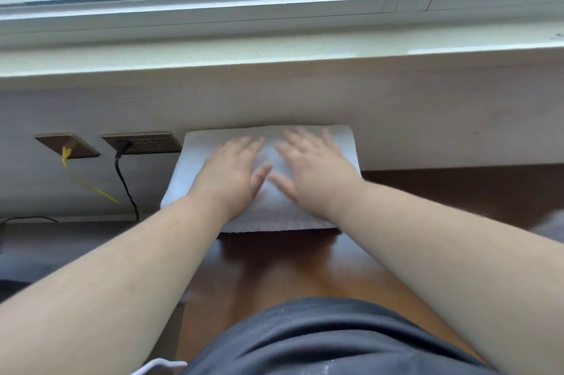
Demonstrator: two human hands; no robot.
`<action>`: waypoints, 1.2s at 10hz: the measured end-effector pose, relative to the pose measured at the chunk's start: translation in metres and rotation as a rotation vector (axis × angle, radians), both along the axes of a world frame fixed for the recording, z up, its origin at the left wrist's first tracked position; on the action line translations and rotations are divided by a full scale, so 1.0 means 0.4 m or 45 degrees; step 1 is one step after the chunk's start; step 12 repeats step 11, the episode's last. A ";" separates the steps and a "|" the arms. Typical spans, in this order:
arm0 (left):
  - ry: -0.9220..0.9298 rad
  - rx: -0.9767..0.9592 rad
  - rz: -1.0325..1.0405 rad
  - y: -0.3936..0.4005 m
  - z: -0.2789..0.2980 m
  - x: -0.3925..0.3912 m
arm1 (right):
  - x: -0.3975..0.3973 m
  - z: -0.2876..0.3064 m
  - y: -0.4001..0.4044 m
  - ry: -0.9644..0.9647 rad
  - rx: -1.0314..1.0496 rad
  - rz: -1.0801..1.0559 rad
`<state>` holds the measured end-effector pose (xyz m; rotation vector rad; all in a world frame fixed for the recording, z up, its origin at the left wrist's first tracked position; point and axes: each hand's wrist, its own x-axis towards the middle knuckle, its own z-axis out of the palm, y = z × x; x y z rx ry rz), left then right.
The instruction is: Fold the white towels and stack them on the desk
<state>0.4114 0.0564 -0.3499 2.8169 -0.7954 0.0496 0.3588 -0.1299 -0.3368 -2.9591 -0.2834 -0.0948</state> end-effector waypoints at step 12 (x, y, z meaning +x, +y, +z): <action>0.099 0.537 0.030 -0.097 0.054 -0.251 | -0.262 -0.038 -0.216 0.589 1.647 -0.872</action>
